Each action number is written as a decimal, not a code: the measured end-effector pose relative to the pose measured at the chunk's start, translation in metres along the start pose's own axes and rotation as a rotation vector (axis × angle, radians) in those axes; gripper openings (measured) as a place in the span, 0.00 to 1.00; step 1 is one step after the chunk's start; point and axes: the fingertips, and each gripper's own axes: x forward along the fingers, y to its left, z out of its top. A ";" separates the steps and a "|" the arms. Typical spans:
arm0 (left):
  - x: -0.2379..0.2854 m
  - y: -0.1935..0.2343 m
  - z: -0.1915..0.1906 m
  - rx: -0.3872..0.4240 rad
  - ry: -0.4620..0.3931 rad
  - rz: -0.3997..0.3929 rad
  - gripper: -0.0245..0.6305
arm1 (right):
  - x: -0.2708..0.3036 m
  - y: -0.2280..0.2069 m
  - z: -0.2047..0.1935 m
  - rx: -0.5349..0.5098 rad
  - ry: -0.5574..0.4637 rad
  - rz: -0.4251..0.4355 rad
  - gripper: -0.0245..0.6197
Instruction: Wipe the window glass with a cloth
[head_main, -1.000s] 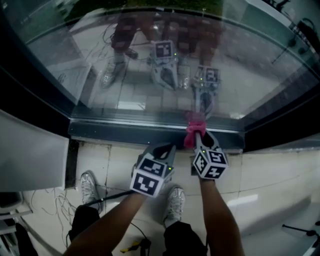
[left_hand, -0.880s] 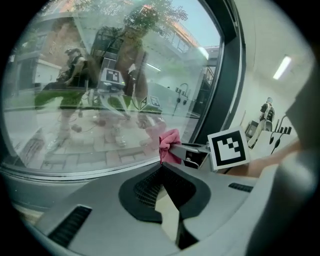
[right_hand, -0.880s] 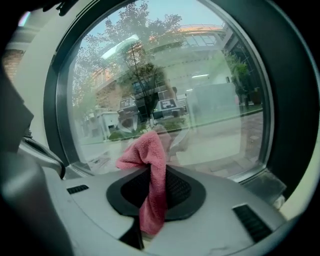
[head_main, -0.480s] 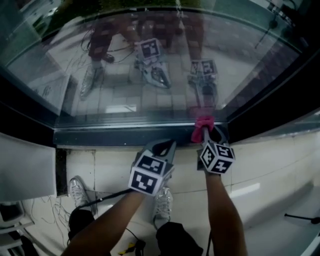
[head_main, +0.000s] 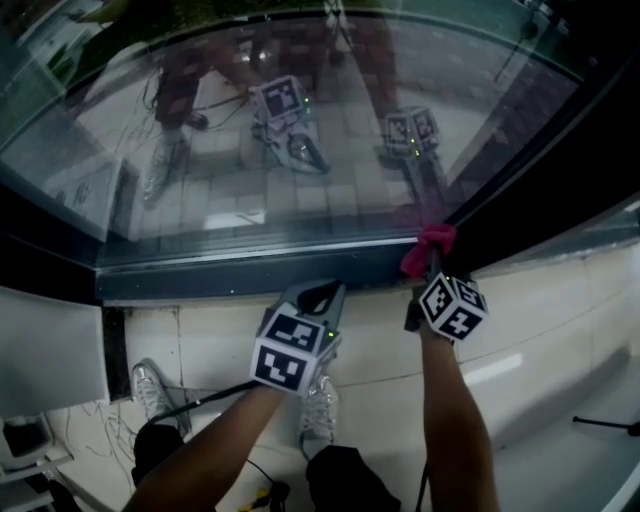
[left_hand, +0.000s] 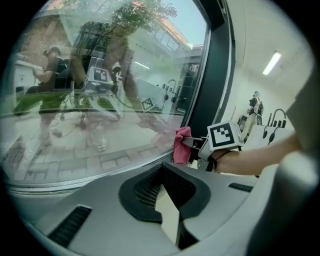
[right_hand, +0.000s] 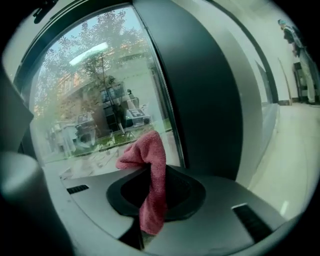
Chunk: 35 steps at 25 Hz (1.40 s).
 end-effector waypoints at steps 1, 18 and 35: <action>0.001 0.000 0.000 0.000 0.001 0.000 0.05 | -0.001 -0.004 0.001 0.010 -0.005 -0.011 0.12; -0.069 -0.028 0.044 0.038 -0.103 -0.075 0.05 | -0.098 0.048 0.078 0.137 -0.179 0.133 0.12; -0.318 0.022 0.172 0.105 -0.455 0.047 0.05 | -0.255 0.395 0.196 -0.263 -0.334 0.699 0.13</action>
